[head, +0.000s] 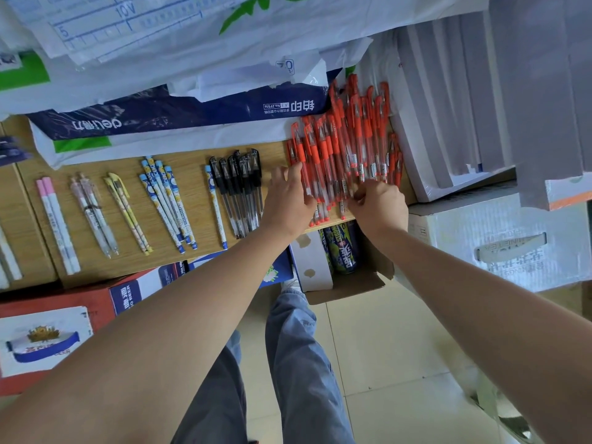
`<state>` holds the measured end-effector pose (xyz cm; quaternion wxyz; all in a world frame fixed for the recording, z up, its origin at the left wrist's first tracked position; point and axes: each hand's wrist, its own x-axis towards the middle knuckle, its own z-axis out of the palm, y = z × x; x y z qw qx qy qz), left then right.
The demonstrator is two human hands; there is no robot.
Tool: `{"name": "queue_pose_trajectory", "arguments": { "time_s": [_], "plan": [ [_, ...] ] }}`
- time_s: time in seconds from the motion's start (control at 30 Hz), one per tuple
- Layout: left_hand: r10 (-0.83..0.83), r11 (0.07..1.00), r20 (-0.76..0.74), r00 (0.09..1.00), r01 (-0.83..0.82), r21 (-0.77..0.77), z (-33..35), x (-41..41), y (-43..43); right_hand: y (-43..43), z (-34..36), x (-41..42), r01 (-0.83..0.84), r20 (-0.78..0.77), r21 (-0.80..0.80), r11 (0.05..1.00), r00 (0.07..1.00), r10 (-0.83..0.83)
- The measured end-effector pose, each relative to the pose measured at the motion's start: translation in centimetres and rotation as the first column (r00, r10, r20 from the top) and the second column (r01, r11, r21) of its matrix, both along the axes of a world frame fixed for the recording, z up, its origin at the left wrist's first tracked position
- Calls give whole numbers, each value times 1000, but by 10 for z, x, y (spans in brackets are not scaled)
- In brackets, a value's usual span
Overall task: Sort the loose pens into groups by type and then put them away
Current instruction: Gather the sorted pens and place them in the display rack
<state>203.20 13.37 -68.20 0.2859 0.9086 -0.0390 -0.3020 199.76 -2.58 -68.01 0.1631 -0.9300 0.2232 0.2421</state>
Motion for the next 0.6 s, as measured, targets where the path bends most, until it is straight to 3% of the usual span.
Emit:
{"name": "queue_pose_trajectory", "arguments": {
  "time_s": [0.13,0.37,0.6],
  "plan": [
    [-7,1000,-27,1000,7,-7,0,0,0,1,1,4,-14,33,20,1000,999,13],
    [79,996,-30,996,-80,-37,-3,0,7,9,6,16,-26,354,120,992,935,-19],
    [201,980,54,978,-201,-12,-16,6,2,9,-6,44,36,149,-54,998,989,-28]
  ]
}}
